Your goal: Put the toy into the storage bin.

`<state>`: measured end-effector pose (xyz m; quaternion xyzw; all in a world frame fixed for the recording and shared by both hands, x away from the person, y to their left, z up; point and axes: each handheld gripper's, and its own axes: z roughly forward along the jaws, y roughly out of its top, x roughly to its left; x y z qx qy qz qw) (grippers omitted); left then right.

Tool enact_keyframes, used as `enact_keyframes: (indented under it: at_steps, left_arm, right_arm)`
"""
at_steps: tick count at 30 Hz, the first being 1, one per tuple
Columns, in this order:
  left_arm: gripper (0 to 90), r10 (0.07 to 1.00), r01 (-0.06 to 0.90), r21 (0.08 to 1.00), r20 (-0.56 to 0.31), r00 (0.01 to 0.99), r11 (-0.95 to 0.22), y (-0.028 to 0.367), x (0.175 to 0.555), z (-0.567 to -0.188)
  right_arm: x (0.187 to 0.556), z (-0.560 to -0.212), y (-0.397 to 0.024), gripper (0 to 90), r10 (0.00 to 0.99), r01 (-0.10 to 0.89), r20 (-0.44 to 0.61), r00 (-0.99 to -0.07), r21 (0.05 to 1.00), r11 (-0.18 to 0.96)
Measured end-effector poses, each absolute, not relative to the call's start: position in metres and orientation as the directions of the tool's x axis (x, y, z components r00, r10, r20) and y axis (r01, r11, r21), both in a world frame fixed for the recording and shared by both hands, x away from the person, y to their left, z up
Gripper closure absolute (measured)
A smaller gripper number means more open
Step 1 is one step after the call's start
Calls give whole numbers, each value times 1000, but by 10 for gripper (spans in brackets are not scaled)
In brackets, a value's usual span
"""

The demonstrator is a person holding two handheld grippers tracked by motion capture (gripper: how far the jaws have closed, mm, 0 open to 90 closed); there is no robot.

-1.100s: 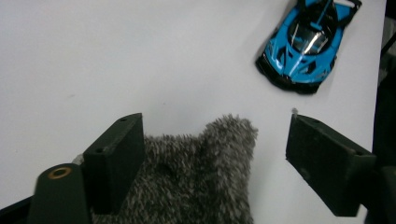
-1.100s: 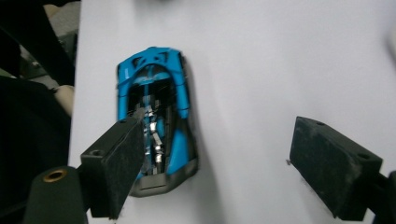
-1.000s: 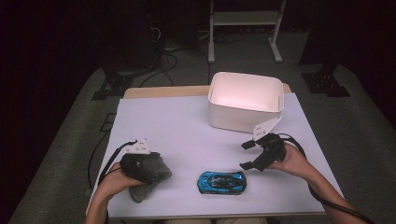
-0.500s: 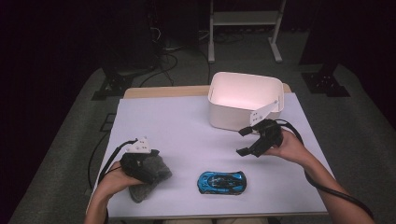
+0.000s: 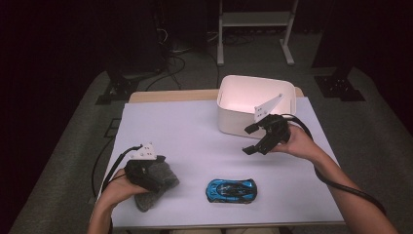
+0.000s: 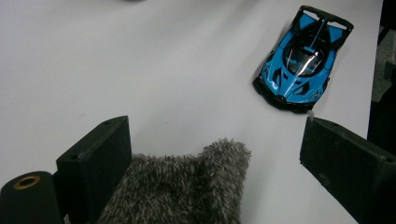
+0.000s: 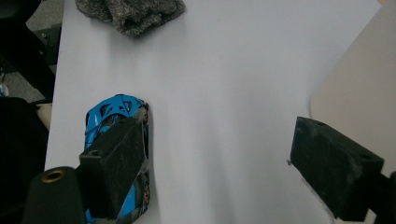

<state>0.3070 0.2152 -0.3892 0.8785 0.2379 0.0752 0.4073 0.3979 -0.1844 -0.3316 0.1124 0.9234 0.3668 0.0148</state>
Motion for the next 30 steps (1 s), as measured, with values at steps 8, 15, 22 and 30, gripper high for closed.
enact_keyframes:
  at_steps: [8,15,22,30]
  left_arm:
    - [87,480,356,751,-60,875,-556,214,308,-389]
    - [87,478,355,750,-60,877,-558,214,308,-387]
    - [63,482,357,749,-59,874,-558,214,307,-387]
    - [63,483,359,750,-60,873,-556,215,306,-387]
  right_arm:
    - [406,-322,-186,163,225,202,58,-973,686,699]
    - [412,-315,-187,163,224,199,54,-973,687,699]
    - [420,-306,-189,164,228,191,37,-973,685,703]
    - [440,-299,-197,164,265,211,26,-964,680,702]
